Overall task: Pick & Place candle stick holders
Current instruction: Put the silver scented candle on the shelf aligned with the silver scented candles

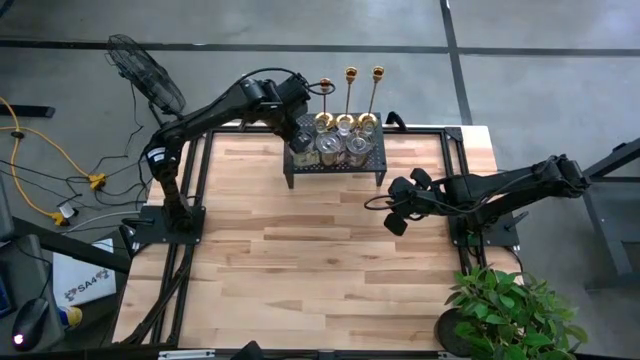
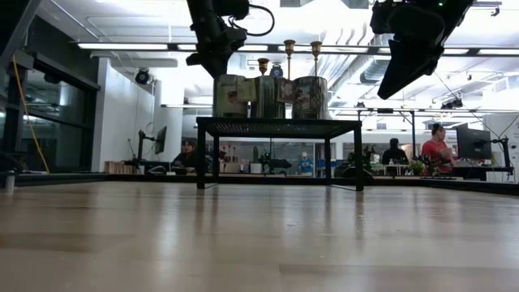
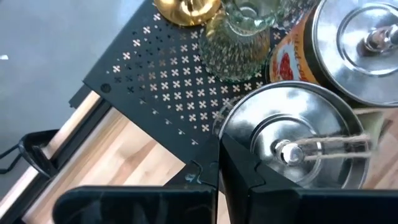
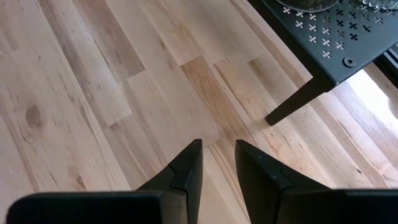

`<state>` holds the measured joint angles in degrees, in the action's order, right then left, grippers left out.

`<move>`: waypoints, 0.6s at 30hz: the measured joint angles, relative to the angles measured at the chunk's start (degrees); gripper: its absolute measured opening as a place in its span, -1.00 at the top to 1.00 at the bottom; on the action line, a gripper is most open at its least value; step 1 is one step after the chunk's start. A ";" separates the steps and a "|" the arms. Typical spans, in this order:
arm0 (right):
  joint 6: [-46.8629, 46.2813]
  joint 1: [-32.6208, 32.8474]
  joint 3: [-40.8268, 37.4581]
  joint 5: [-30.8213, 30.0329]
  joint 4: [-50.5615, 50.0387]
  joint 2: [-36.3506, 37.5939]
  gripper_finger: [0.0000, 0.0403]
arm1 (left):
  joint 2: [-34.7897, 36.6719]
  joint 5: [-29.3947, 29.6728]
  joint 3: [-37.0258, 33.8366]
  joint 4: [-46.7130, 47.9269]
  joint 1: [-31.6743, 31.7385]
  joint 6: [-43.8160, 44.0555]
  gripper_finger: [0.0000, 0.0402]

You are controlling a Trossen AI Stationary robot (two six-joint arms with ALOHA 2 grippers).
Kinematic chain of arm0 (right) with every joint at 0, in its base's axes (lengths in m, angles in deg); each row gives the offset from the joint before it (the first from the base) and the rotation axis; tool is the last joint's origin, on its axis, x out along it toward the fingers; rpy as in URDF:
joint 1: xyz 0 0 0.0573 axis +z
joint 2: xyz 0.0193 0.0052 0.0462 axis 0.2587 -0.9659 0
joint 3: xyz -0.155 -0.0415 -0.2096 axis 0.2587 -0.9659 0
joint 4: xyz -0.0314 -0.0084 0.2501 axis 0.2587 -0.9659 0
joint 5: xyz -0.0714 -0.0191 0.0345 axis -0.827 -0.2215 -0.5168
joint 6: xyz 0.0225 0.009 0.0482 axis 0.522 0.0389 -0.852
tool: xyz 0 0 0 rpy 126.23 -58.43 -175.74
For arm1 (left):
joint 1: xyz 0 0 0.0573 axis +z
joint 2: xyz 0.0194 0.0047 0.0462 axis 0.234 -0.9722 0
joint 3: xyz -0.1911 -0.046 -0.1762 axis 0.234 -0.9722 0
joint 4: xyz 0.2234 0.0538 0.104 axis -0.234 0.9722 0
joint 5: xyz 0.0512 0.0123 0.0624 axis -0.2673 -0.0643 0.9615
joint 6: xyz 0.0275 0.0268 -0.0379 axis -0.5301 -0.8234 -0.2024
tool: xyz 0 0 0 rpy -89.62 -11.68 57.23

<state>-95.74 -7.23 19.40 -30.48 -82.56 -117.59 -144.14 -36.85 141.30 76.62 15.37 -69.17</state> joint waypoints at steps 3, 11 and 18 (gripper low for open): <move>0.02 -0.02 0.00 0.00 0.02 0.00 0.57 | -0.80 0.02 0.06 0.13 -0.02 -0.28 1.00; 0.04 0.00 0.00 0.00 0.04 -0.01 0.57 | -1.51 1.30 0.13 -1.79 -0.04 -0.26 1.00; 0.07 -0.02 0.00 0.00 0.04 0.00 0.57 | -1.51 1.77 0.13 -1.64 -0.04 -0.32 0.99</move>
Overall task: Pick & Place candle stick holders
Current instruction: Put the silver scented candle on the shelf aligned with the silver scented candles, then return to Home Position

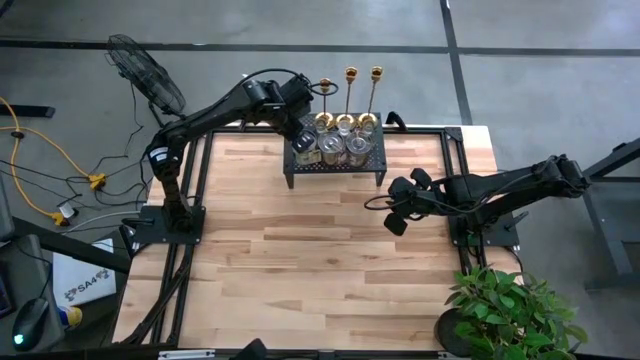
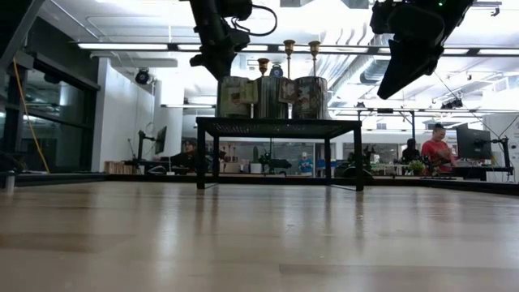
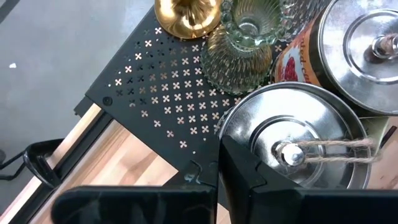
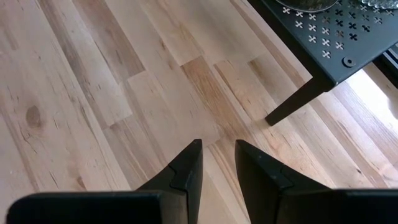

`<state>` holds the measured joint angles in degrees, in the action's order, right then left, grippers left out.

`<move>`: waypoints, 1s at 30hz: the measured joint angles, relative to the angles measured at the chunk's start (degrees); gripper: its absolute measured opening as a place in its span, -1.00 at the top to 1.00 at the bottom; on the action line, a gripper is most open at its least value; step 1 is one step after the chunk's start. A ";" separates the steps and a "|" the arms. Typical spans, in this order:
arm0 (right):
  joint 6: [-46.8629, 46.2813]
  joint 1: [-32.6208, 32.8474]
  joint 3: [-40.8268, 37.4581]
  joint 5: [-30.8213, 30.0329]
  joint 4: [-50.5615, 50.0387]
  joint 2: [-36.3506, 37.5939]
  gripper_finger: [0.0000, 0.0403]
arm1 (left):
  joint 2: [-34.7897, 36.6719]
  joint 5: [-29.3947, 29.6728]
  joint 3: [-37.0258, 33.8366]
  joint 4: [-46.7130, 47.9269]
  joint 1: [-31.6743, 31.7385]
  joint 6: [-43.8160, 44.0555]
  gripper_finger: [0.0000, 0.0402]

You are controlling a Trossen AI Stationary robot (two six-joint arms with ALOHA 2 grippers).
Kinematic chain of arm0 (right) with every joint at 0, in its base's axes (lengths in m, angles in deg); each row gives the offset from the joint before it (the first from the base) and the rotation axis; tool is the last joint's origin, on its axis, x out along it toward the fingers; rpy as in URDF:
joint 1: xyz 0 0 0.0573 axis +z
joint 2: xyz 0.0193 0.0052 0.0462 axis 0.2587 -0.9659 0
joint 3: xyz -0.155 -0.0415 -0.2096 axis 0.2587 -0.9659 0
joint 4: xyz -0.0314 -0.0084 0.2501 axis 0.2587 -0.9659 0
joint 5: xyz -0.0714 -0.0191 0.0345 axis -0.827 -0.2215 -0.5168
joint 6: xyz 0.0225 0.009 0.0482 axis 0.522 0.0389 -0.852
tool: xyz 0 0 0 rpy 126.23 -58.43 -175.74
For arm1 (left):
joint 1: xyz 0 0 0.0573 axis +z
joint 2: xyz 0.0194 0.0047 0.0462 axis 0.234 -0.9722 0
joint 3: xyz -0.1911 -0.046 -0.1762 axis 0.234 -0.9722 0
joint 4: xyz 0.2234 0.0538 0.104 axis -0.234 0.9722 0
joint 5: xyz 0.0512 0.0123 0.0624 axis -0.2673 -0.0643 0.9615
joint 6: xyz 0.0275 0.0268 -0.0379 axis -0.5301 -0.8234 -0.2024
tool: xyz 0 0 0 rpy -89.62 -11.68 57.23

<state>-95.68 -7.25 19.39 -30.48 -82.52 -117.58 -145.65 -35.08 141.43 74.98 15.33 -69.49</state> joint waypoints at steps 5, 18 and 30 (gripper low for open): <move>0.00 0.01 0.00 0.00 0.01 -0.01 0.57 | -0.04 0.12 -0.04 0.02 -0.04 -1.43 0.88; 0.02 0.02 0.00 0.00 0.00 -0.02 0.57 | 3.05 1.01 -0.31 0.33 -0.02 -2.04 0.33; 0.02 0.02 0.00 -0.25 0.02 0.00 0.57 | 9.48 1.05 -0.28 -0.19 -3.17 -2.20 0.28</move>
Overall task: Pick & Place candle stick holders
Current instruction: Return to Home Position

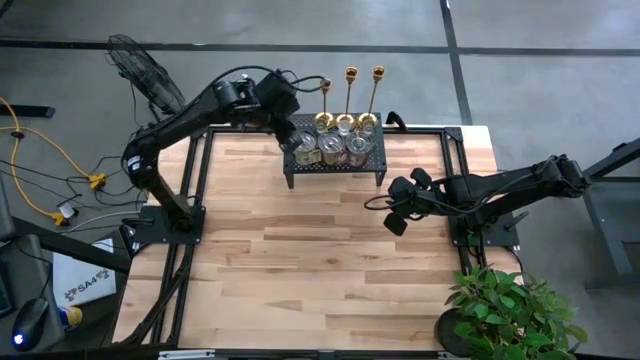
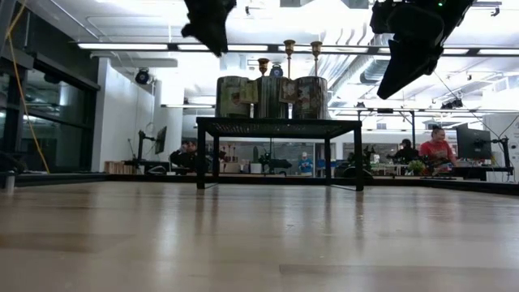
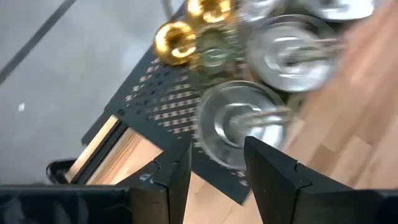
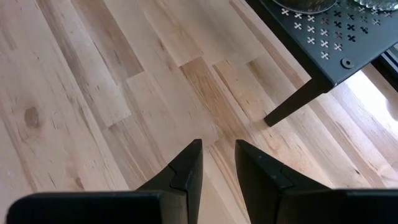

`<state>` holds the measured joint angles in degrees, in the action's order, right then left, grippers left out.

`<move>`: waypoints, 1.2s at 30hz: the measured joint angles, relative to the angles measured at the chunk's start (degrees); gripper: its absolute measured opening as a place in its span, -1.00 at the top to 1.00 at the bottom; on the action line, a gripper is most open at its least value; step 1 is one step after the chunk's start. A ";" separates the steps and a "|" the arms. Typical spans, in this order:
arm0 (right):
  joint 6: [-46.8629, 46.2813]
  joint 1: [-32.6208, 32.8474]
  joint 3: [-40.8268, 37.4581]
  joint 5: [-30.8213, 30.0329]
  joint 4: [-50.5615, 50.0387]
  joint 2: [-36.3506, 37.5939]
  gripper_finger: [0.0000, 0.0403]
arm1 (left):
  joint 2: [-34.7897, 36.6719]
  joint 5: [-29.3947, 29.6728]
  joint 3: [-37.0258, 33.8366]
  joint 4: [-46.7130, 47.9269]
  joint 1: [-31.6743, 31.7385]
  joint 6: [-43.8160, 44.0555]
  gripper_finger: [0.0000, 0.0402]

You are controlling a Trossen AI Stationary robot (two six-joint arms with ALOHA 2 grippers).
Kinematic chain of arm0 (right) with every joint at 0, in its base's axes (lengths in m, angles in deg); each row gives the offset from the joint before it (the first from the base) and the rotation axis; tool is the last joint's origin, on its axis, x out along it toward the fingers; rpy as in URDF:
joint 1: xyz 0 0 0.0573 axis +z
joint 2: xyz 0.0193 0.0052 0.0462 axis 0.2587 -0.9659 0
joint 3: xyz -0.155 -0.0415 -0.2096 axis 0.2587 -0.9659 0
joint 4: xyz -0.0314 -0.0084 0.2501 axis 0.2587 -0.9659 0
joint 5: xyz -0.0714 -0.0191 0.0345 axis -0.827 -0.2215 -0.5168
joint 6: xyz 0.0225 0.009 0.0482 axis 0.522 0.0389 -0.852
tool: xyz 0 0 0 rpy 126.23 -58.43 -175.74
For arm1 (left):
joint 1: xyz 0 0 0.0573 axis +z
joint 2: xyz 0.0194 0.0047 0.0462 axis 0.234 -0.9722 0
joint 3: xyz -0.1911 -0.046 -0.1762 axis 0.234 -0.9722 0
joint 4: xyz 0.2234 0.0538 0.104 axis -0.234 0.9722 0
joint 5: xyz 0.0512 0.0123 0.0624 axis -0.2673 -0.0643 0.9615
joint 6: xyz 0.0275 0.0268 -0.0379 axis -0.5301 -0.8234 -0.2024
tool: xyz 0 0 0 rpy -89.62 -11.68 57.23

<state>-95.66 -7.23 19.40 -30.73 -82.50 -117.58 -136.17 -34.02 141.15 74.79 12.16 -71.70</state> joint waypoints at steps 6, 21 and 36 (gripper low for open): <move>1.65 -0.02 0.00 -0.36 0.04 0.00 0.57 | 3.40 2.79 0.07 -0.60 -6.63 -1.26 0.28; 1.49 7.81 -3.03 1.59 13.17 3.07 0.57 | 20.42 11.74 -29.18 -19.78 -23.67 4.13 0.28; 4.08 0.97 -29.41 21.73 52.70 25.21 0.57 | 52.01 6.51 -90.97 -87.43 -32.13 5.74 0.28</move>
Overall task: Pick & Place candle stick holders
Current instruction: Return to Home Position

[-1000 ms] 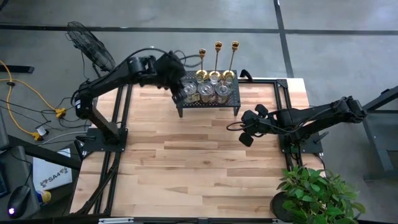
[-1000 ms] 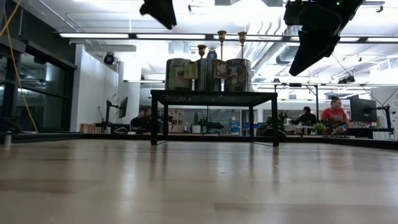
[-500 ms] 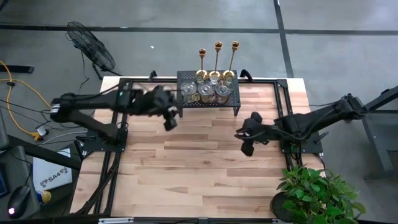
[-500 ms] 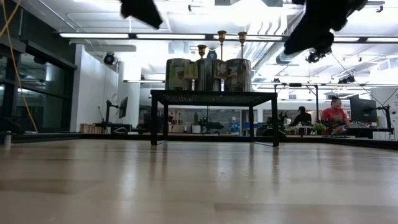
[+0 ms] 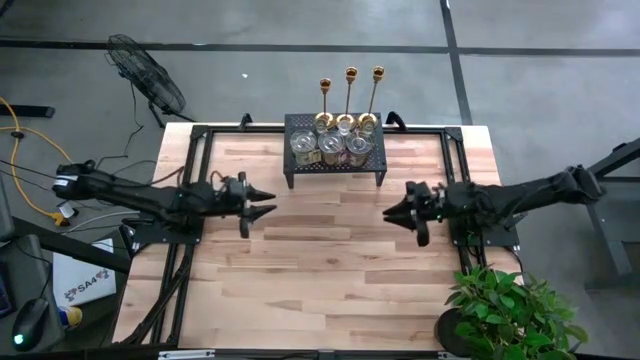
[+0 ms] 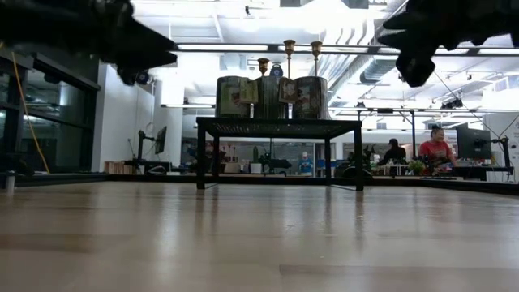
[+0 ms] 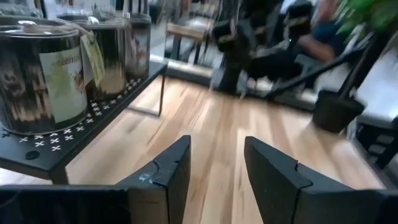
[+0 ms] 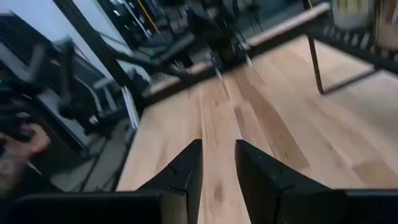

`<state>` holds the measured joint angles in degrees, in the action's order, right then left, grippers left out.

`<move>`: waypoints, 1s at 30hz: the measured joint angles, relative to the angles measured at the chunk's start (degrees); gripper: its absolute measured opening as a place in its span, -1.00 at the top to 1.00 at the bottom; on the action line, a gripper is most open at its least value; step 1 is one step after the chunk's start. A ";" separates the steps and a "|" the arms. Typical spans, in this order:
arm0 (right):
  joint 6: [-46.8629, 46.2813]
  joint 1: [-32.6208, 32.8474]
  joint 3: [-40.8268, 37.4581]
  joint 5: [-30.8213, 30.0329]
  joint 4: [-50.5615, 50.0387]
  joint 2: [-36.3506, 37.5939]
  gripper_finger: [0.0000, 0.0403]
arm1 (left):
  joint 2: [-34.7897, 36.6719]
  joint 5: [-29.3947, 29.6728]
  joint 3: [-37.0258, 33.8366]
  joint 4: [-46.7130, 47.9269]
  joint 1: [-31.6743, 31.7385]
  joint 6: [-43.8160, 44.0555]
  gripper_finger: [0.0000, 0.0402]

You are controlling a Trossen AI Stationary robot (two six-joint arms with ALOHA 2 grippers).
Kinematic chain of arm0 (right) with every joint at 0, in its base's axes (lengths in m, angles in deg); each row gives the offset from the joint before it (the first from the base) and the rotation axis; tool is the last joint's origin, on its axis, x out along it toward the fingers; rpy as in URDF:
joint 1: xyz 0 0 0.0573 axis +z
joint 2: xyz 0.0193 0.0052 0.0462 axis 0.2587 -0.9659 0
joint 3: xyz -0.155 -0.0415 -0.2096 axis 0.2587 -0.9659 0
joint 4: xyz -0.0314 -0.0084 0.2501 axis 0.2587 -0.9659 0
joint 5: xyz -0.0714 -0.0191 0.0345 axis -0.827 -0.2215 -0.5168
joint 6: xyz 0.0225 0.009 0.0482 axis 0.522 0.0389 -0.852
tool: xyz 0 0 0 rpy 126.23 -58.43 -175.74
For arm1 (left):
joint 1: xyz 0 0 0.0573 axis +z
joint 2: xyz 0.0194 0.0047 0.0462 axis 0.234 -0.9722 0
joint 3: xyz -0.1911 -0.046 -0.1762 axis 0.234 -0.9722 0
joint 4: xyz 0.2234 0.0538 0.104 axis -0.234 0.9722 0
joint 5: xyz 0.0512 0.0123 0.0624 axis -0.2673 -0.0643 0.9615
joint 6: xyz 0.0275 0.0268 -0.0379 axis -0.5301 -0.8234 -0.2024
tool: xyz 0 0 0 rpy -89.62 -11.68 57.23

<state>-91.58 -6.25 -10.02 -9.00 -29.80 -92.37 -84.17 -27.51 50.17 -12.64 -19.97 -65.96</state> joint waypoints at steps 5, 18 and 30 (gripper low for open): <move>1.90 -6.51 -4.33 8.92 11.93 2.62 0.57 | 2.25 0.82 -9.43 -15.71 0.04 -1.71 0.28; 2.30 -15.03 -17.92 13.18 40.51 -0.28 0.57 | 2.50 3.82 -18.03 -26.13 0.00 -5.07 0.28; 3.43 -18.21 -20.57 20.22 42.83 -0.38 0.57 | 2.86 5.98 -18.11 -27.45 0.02 -6.48 0.28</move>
<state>-88.14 -24.46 -30.59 11.22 13.03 -92.75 -81.30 -21.53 32.06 -40.09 -19.95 -72.44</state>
